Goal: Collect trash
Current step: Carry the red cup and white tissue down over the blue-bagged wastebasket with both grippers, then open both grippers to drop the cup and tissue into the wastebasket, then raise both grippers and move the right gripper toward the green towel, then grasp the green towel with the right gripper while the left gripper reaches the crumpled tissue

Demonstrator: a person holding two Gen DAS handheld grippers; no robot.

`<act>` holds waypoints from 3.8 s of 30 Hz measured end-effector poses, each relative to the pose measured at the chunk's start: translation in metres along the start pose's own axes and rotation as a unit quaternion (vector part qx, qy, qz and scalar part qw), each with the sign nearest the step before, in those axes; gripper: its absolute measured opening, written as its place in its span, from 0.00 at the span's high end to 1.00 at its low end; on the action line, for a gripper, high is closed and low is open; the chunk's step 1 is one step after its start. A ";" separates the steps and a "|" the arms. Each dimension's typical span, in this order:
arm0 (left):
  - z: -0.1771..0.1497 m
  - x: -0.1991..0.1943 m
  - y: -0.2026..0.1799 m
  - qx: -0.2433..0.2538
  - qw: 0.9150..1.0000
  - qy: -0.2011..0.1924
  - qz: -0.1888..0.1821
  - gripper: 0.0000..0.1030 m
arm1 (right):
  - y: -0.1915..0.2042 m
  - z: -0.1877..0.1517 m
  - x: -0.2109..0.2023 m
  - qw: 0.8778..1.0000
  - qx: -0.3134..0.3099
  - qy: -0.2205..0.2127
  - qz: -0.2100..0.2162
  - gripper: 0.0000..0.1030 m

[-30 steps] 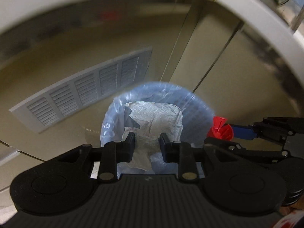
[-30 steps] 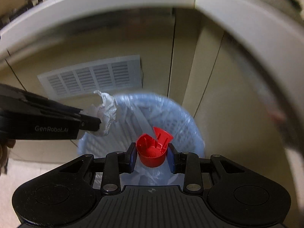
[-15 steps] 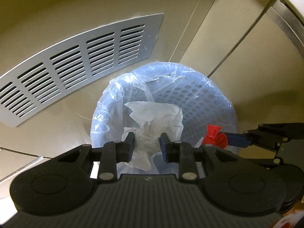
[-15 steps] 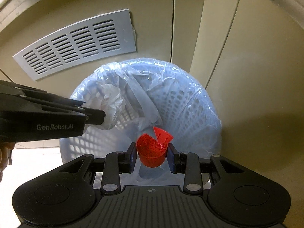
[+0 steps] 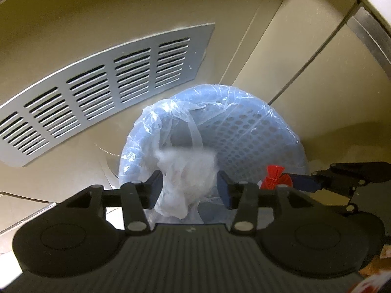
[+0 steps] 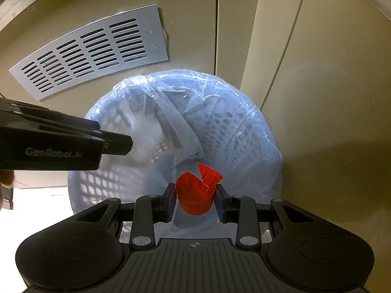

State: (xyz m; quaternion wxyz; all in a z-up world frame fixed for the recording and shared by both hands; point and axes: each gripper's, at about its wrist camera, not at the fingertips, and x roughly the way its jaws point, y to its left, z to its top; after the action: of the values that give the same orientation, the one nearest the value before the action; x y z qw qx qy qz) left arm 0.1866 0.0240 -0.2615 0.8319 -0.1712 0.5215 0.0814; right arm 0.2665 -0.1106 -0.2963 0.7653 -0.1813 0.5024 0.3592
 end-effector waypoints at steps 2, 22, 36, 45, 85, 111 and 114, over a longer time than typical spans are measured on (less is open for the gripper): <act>-0.001 -0.005 0.002 -0.001 1.000 -0.002 0.001 0.57 | 0.000 0.000 -0.001 1.000 0.001 -0.001 -0.001 0.67; -0.022 -0.043 0.027 -0.015 0.998 -0.031 0.053 0.49 | 0.005 -0.001 -0.010 0.999 0.004 -0.035 0.022 0.25; -0.028 -0.086 0.027 -0.022 0.994 -0.073 0.077 0.34 | 0.017 -0.001 -0.060 0.999 -0.005 -0.052 0.018 0.25; -0.024 -0.154 0.023 -0.028 0.991 -0.111 0.074 0.33 | 0.050 0.010 -0.138 0.994 -0.039 -0.106 0.002 0.25; 0.119 -0.233 -0.012 -0.049 0.966 -0.233 0.104 0.17 | -0.090 0.130 -0.222 0.953 -0.150 -0.217 -0.146 0.25; 0.176 -0.209 0.042 -0.014 0.965 -0.234 0.121 0.16 | -0.085 0.173 -0.324 0.918 -0.104 -0.351 -0.156 0.90; 0.180 -0.203 0.051 -0.012 0.965 -0.232 0.121 0.16 | -0.077 0.180 -0.334 0.911 -0.100 -0.369 -0.155 0.90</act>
State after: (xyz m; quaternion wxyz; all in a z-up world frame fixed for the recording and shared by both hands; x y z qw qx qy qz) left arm 0.2322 0.1472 -0.0185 0.9119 -0.0934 0.3299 0.2254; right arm 0.3583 -0.1705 0.0750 0.9199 -0.1873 0.1112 0.3260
